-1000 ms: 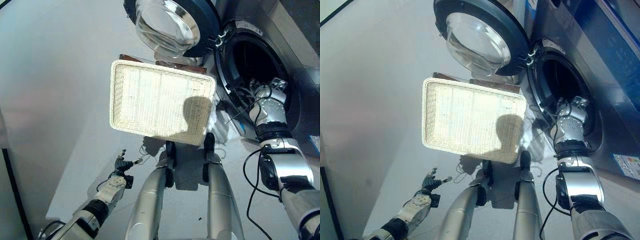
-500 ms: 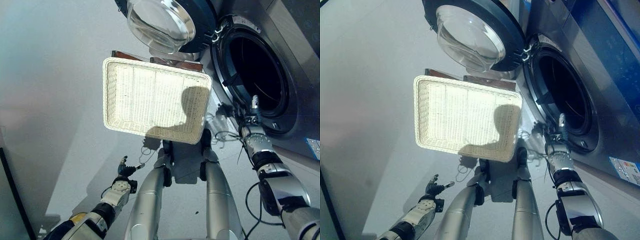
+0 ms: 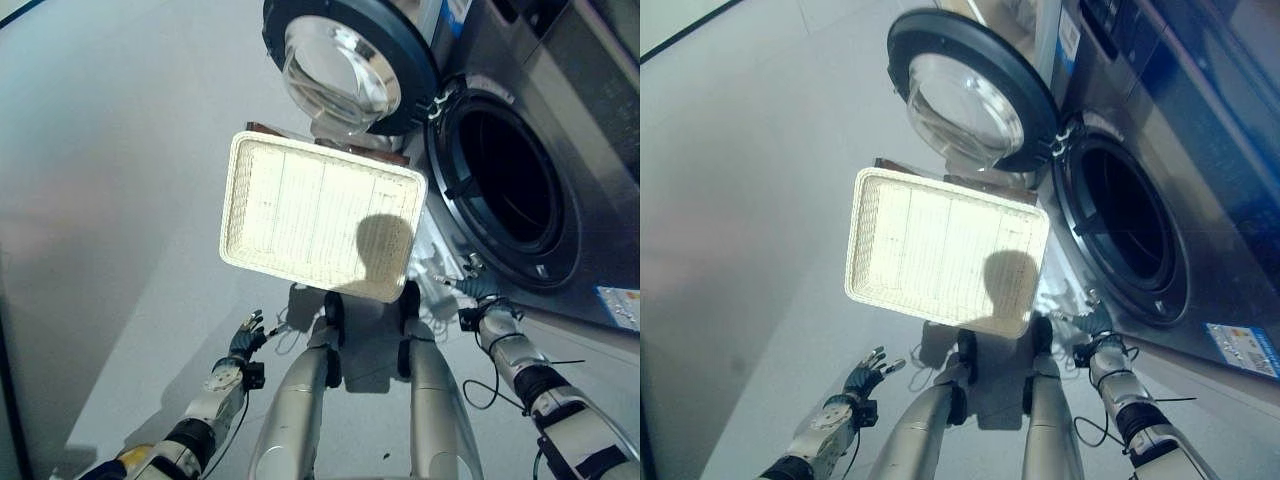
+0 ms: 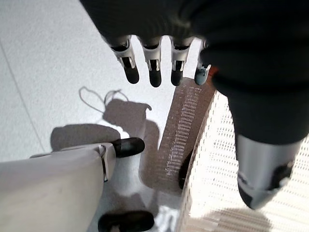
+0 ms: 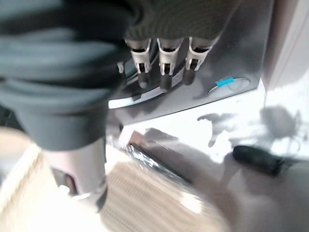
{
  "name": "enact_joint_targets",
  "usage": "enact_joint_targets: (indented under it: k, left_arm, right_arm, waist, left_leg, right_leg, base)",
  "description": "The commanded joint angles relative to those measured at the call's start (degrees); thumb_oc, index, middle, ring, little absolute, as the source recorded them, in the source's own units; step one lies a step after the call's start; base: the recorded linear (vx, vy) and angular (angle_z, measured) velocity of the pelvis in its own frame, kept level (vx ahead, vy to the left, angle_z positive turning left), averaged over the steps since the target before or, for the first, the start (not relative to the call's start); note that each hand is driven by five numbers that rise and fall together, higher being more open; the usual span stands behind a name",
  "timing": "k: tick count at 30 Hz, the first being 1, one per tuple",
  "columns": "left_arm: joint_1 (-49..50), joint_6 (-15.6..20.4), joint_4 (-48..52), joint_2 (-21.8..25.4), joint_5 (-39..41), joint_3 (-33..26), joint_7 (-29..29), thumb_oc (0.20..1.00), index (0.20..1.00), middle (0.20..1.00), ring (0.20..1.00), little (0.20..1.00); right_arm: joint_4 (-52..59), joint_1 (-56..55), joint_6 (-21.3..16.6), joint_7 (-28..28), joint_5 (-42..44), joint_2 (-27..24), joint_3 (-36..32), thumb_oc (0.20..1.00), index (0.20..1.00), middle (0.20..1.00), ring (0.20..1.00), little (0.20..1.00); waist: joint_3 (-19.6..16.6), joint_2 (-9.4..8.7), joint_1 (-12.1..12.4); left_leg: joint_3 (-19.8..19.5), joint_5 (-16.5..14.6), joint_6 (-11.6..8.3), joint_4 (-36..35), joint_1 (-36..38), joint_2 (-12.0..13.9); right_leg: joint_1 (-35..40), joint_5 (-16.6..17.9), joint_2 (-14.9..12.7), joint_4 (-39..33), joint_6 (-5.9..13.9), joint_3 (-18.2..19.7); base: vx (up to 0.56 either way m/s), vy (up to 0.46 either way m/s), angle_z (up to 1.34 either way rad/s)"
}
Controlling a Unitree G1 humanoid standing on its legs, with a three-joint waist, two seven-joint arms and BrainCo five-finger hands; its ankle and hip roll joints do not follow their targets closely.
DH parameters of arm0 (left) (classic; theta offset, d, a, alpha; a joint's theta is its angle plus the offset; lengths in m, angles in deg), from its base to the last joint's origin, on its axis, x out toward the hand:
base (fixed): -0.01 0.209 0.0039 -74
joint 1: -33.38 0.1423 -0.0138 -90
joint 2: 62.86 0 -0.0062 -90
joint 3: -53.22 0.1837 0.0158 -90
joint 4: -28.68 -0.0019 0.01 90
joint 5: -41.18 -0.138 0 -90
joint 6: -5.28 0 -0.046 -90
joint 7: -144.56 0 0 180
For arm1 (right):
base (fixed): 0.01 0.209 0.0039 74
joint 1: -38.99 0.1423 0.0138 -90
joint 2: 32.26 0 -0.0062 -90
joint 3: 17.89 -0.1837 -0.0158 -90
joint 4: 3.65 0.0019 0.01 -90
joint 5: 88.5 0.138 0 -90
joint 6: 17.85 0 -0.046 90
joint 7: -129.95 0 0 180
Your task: Put the clothes into the washing machine.
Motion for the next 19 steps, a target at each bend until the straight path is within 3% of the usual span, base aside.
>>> enact_joint_targets:
  k: [1, 7, 8, 10, 16, 19]
  left_arm:
    - [2.27, 1.54, -2.34, 0.66, 0.07, -3.01, 4.48, 1.000, 1.000, 1.000, 1.000, 1.000]
    - [3.95, 2.22, -4.70, -1.05, -3.70, -3.62, 9.27, 1.000, 1.000, 1.000, 1.000, 1.000]
    - [5.69, 2.11, -7.10, -2.24, -7.88, -2.39, 11.95, 1.000, 1.000, 1.000, 1.000, 1.000]
    - [6.66, 1.91, -8.92, -3.00, -9.60, -2.25, 12.56, 1.000, 1.000, 1.000, 1.000, 1.000]
    - [8.78, -1.11, -13.21, -4.85, -9.34, -3.98, 13.18, 1.000, 1.000, 1.000, 1.000, 1.000]
    - [9.06, -1.97, -14.67, -5.34, -13.03, -4.75, 13.15, 1.000, 1.000, 1.000, 1.000, 1.000]
  right_arm:
    - [-2.88, -3.53, -0.67, -6.44, 0.16, -0.13, 0.52, 1.000, 1.000, 1.000, 1.000, 1.000]
    - [-8.04, -7.94, 2.31, -12.89, -2.47, 2.59, -0.03, 1.000, 1.000, 1.000, 1.000, 1.000]
    - [-9.99, -10.08, 3.93, -16.81, -1.48, 3.79, -0.35, 1.000, 1.000, 1.000, 1.000, 1.000]
    - [-10.50, -11.01, 4.61, -18.16, -2.68, 4.49, -0.70, 1.000, 1.000, 1.000, 1.000, 1.000]
    - [-11.43, -13.52, 5.93, -18.73, -5.64, 6.61, -0.28, 1.000, 1.000, 1.000, 1.000, 1.000]
    - [-11.52, -14.00, 7.44, -18.22, -4.99, 7.68, -0.29, 1.000, 1.000, 1.000, 1.000, 1.000]
  waist:
    - [-1.64, -0.38, 1.09]
    - [-6.09, -1.97, 1.65]
    - [-9.55, -3.14, 2.13]
    - [-11.44, -3.80, 2.26]
    - [-17.10, -4.68, 2.67]
    - [-19.18, -5.10, 3.03]
  left_leg:
    - [0.11, -1.77, -3.80, -5.92, 8.06, 0.38]
    - [0.11, -2.12, -4.09, -9.56, 13.61, 0.37]
    - [-0.54, -2.66, -4.11, -10.49, 17.08, 0.22]
    - [-0.54, -2.93, -4.05, -11.10, 18.85, 0.36]
    - [-0.16, -3.52, -3.80, -12.86, 23.67, 0.63]
    - [-0.32, -4.53, -3.53, -12.03, 24.97, 0.26]
  right_leg:
    - [6.86, -4.16, 3.42, -0.43, 2.51, -1.34]
    - [13.38, -3.12, 3.25, -5.85, 3.14, -1.76]
    - [17.26, -2.79, 3.56, -7.71, 3.19, -2.37]
    - [19.08, -2.78, 3.79, -8.49, 3.13, -2.60]
    - [24.19, -3.96, 4.74, -9.42, 2.67, -3.27]
    - [26.34, -4.45, 4.96, -10.00, 2.20, -3.62]
  base:
    - [0.03, 0.010, 0.07]
    - [0.08, -0.015, 0.03]
    - [0.18, -0.048, 0.10]
    - [0.19, -0.067, 0.14]
    - [0.14, -0.081, 0.08]
    - [0.11, -0.096, 0.14]
